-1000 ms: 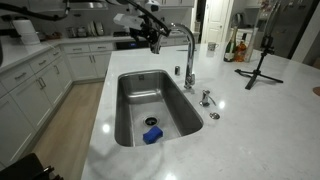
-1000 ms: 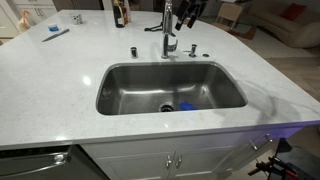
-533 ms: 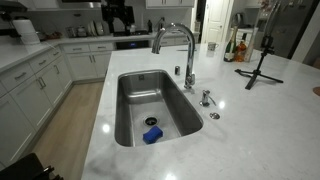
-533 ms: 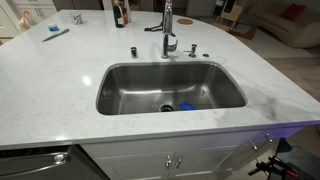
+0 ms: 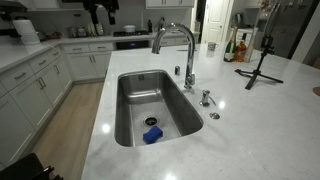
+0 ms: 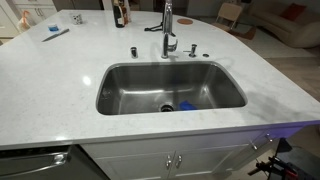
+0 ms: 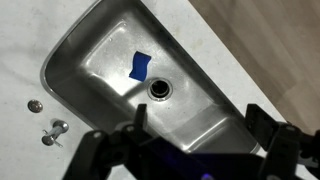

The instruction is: Move the faucet spout to the center

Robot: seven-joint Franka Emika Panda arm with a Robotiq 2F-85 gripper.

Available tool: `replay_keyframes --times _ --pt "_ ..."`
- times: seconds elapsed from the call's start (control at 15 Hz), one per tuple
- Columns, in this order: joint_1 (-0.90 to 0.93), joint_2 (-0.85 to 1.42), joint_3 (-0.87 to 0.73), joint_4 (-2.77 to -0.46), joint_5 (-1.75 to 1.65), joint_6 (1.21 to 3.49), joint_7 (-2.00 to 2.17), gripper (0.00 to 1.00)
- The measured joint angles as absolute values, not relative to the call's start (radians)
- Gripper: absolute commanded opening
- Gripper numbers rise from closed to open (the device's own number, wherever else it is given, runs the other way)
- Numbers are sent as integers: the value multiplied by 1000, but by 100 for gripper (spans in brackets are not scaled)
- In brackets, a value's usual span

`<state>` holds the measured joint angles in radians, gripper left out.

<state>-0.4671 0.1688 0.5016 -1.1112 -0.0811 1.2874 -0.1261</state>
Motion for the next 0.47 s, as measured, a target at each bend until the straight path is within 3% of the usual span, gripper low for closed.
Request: replay_keyframes --times 0.47 --pt "-482 128 501 -1176 -72 1325 -135 100"
